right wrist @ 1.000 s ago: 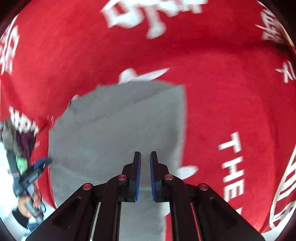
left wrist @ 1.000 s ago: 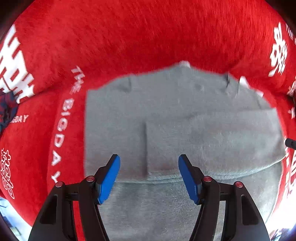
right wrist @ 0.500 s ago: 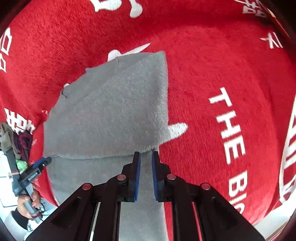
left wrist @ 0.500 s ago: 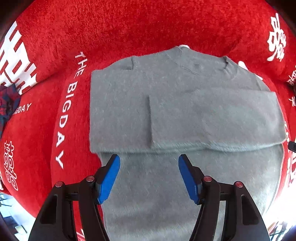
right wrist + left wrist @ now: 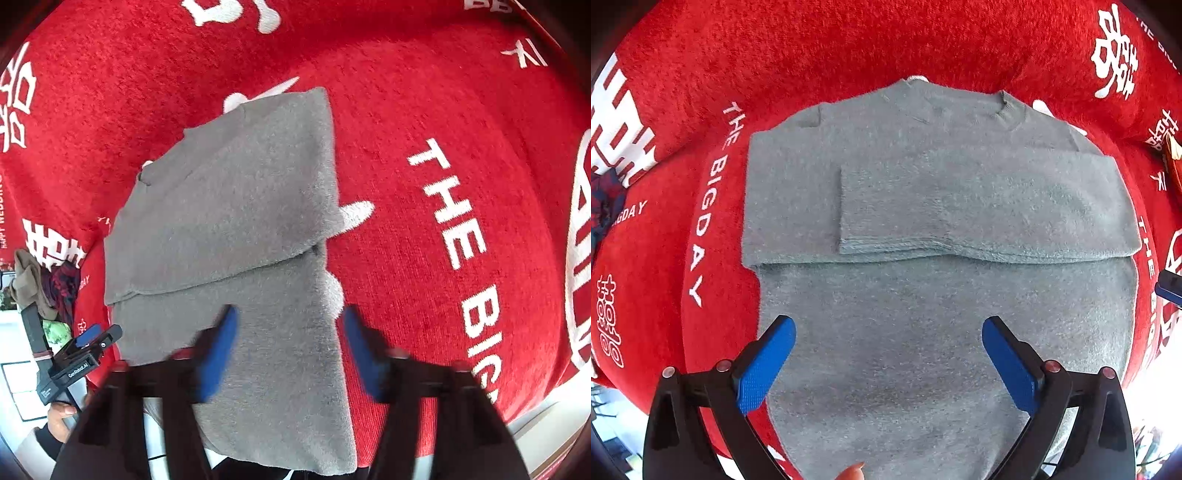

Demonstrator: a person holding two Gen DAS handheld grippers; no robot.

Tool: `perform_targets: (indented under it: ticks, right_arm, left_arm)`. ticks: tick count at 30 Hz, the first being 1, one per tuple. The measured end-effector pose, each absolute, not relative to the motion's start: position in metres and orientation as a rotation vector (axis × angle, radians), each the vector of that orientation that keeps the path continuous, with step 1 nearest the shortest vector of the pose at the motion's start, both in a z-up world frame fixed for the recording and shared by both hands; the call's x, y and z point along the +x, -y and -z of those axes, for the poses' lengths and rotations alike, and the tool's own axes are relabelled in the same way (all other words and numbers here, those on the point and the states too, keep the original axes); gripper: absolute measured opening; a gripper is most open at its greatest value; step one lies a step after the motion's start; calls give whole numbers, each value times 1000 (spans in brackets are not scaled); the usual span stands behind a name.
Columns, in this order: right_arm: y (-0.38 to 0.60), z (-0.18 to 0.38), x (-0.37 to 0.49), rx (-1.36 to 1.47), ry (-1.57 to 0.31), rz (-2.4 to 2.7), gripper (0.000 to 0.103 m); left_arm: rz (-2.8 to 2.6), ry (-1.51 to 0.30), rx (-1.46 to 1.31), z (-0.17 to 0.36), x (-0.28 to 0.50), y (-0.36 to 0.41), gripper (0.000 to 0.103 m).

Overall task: Fold small clothes
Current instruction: 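Open the right gripper and release the folded side, then withdraw both grippers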

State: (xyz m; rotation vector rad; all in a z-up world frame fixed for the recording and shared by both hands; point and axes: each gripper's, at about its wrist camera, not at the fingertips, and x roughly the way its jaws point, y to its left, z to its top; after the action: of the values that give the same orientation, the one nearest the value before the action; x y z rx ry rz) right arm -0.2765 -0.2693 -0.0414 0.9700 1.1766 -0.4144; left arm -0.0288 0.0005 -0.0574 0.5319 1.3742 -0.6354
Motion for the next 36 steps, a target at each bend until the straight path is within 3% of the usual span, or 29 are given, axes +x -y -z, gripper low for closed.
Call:
perform_targets:
  ticks: [2,4,21,36]
  right_arm:
    - [268,42,-274,971,-1180,398,68]
    - [265,42,-273,969,-1181,383,80]
    - [255,30,-284,985,-1203,316,83]
    - [285,-17,-318,1009,-1136,371,83]
  left_arm:
    - [636,-1379,544,60,-31,2,101]
    - [633,-1381,558,62,-33,4,101]
    - [623,-1471,576,52,-53,28,101]
    - [683,-1443,597,-2,-86,51,101]
